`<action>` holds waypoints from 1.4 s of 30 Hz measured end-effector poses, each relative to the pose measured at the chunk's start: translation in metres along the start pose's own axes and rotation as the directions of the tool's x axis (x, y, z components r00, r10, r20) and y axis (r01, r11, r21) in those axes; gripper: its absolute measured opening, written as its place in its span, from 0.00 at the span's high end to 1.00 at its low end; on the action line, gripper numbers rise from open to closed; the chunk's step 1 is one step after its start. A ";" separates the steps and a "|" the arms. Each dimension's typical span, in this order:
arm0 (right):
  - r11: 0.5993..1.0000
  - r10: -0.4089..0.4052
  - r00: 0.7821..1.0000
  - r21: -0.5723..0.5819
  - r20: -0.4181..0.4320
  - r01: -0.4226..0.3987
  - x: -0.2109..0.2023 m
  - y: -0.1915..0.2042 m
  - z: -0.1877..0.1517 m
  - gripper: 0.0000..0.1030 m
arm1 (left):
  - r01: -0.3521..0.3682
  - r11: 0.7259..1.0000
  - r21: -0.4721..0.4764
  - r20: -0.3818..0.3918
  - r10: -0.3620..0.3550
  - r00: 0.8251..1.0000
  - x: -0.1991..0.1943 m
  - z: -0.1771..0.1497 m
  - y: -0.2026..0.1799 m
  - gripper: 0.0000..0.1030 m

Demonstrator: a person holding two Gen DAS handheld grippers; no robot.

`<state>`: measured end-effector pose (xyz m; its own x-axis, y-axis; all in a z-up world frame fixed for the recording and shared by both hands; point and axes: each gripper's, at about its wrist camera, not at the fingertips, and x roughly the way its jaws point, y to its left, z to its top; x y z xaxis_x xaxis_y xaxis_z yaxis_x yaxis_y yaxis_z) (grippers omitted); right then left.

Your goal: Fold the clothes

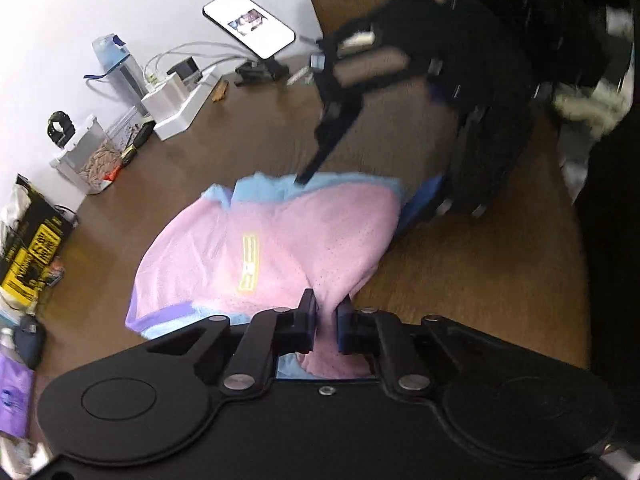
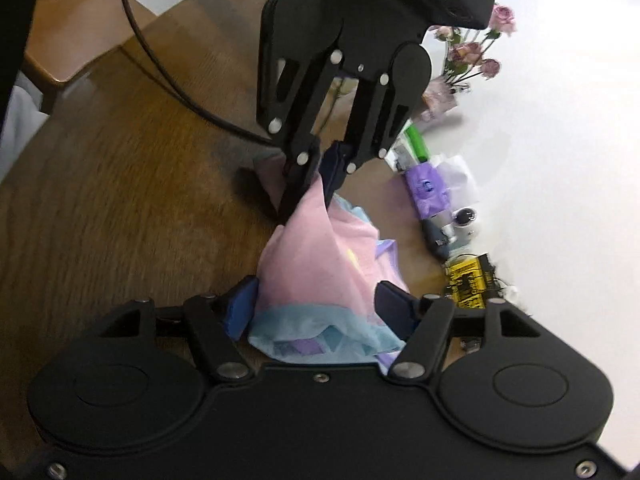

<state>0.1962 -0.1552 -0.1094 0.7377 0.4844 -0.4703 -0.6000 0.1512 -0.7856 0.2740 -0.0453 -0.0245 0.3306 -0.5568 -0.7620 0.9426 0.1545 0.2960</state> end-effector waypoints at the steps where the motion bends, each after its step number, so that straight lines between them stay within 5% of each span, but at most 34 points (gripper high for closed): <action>1: 1.000 -0.004 1.000 -0.005 -0.004 0.004 0.002 0.001 -0.001 0.45 | 0.008 1.000 -0.005 0.006 -0.008 1.000 -0.004 0.001 0.000 0.91; 3: 0.999 0.036 0.999 0.026 -0.015 -0.035 0.005 -0.004 -0.001 0.84 | 0.024 1.000 -0.007 0.006 -0.024 1.000 -0.013 0.001 -0.004 0.90; 6: 0.974 0.154 0.988 0.168 0.013 -0.154 0.000 -0.025 0.001 0.84 | 0.101 0.995 -0.009 -0.006 -0.101 0.995 -0.020 0.001 -0.006 0.91; 8: 0.918 0.280 0.956 0.268 0.084 -0.292 -0.012 -0.044 0.004 0.84 | 0.174 0.985 -0.006 0.001 -0.174 0.985 -0.031 0.005 -0.002 0.90; 11: 0.807 0.419 0.888 0.369 0.190 -0.460 -0.024 -0.072 0.006 0.84 | 0.263 0.965 -0.020 0.001 -0.263 0.965 -0.052 0.013 0.015 0.90; 14: 0.668 0.513 0.808 0.456 0.290 -0.588 -0.018 -0.116 -0.002 0.84 | 0.261 0.965 -0.023 0.003 -0.261 0.965 -0.059 0.020 0.036 0.90; 17: 0.537 0.532 0.776 0.573 0.339 -0.619 0.014 -0.160 -0.026 0.84 | 0.271 0.961 -0.046 -0.017 -0.272 0.962 -0.045 0.022 0.062 0.90; 20: 0.480 0.545 0.769 0.628 0.333 -0.612 0.039 -0.176 -0.041 0.84 | 0.249 0.964 -0.092 -0.033 -0.253 0.967 -0.022 0.017 0.084 0.90; 22: 0.478 0.537 0.793 0.671 0.287 -0.566 0.059 -0.178 -0.053 0.83 | 0.194 0.971 -0.138 -0.043 -0.201 0.979 -0.001 0.008 0.102 0.88; 24: 0.472 0.511 0.823 0.720 0.246 -0.508 0.072 -0.178 -0.065 0.73 | 0.131 0.978 -0.164 -0.080 -0.146 0.986 0.014 0.001 0.111 0.71; 26: 0.480 0.485 0.847 0.744 0.216 -0.464 0.070 -0.169 -0.070 0.61 | 0.062 0.987 -0.150 -0.116 -0.080 0.990 0.022 -0.005 0.109 0.43; 31: 0.457 0.426 0.886 0.803 0.181 -0.384 0.071 -0.169 -0.090 0.35 | 0.048 0.988 -0.147 -0.102 -0.063 0.993 0.010 -0.019 0.105 0.31; 36: 0.358 0.431 0.878 0.854 0.207 -0.377 0.062 -0.171 -0.112 0.35 | -0.032 0.957 -0.287 -0.073 0.012 0.997 -0.009 -0.042 0.106 0.29; 38: 0.308 0.434 0.872 0.872 0.226 -0.379 0.061 -0.169 -0.119 0.35 | -0.104 0.927 -0.361 -0.070 0.084 0.994 -0.014 -0.048 0.101 0.27; 42: 0.217 0.436 0.856 0.890 0.278 -0.400 0.072 -0.161 -0.117 0.39 | -0.104 0.854 -0.509 -0.042 0.096 0.995 -0.007 -0.046 0.110 0.27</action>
<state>0.3823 -0.2457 -0.0644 0.2840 0.7204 -0.6327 -0.7009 0.6062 0.3757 0.3777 0.0128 -0.0134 0.4211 -0.5045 -0.7538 0.7949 0.6055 0.0387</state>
